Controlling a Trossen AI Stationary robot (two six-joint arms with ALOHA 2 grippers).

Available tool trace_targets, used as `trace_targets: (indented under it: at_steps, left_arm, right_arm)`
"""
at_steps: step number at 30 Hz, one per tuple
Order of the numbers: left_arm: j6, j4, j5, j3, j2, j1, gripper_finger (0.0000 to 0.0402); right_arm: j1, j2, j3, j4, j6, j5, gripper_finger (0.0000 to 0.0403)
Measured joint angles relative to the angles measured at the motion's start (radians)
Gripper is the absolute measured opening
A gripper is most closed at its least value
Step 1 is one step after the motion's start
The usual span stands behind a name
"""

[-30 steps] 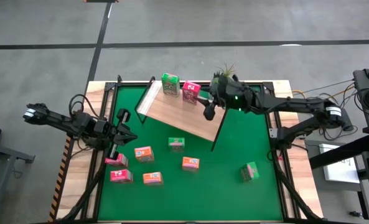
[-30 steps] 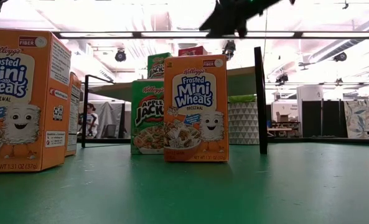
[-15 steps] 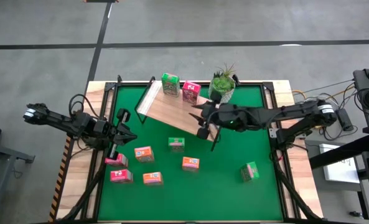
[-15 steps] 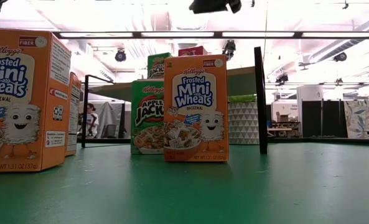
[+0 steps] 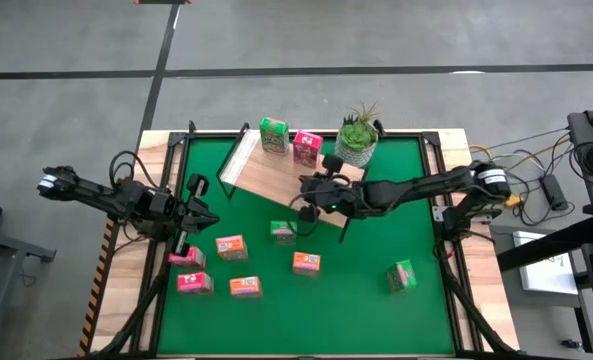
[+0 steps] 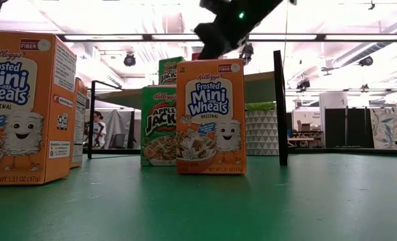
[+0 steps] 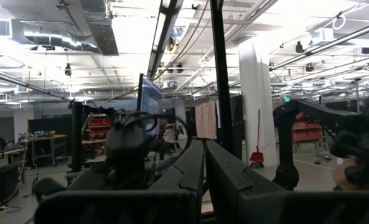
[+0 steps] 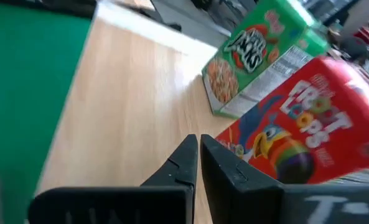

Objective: Stack cereal on shelf
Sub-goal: Put the bottom right red cereal box on the shelf

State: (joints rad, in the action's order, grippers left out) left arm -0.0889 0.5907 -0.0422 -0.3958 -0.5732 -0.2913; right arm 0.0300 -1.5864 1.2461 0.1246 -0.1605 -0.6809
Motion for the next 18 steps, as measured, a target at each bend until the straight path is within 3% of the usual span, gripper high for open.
trace_targets:
  at_steps: [9, 18]
  left_arm:
    - [-0.004, 0.000, 0.000, 0.000, 0.000, 0.000, 0.0000]
    - [-0.004, -0.008, 0.000, 0.000, 0.001, 0.000, 0.0000]
  right_arm:
    - [-0.055, -0.119, 0.121, 0.048, -0.034, -0.002, 0.0009]
    - [-0.107, -0.125, 0.150, 0.142, 0.030, -0.004, 0.0009]
